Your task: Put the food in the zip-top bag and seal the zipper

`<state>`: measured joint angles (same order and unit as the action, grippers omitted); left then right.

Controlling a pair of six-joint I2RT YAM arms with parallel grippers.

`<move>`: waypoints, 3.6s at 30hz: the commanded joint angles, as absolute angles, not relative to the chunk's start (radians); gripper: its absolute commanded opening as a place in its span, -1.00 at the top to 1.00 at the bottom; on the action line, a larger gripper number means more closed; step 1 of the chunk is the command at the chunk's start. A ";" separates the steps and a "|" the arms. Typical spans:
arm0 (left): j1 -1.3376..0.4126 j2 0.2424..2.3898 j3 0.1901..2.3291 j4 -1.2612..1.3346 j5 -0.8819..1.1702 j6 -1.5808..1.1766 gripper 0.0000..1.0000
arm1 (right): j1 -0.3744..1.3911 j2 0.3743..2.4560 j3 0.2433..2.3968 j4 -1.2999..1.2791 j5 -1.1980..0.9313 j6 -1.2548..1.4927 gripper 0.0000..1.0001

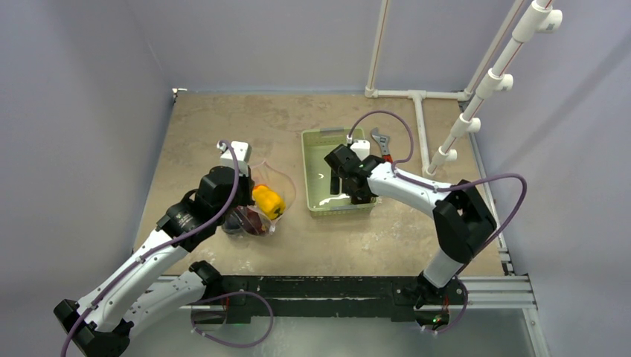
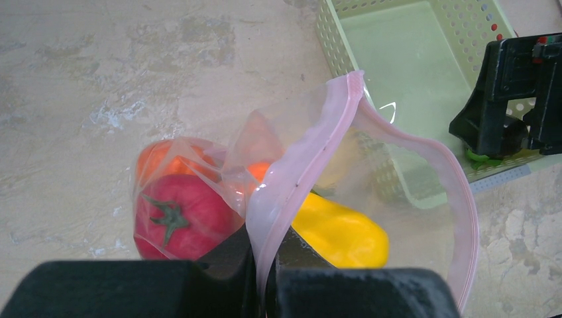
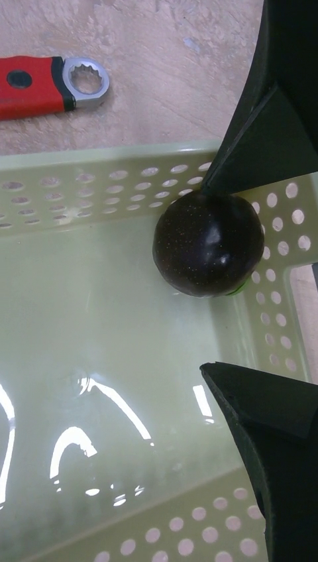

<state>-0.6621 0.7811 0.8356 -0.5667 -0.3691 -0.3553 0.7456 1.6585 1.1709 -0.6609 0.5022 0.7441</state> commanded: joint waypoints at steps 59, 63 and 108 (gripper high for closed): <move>-0.659 0.764 0.834 -0.539 -0.377 -0.348 1.00 | 1.028 1.530 1.628 -0.452 0.191 0.510 0.49; -0.659 0.759 0.831 -0.538 -0.377 -0.348 1.00 | 1.055 1.549 1.619 -0.431 0.156 0.494 0.49; -0.659 0.730 0.830 -0.534 -0.385 -0.349 1.00 | 1.098 1.457 1.481 -0.488 0.311 0.673 -0.88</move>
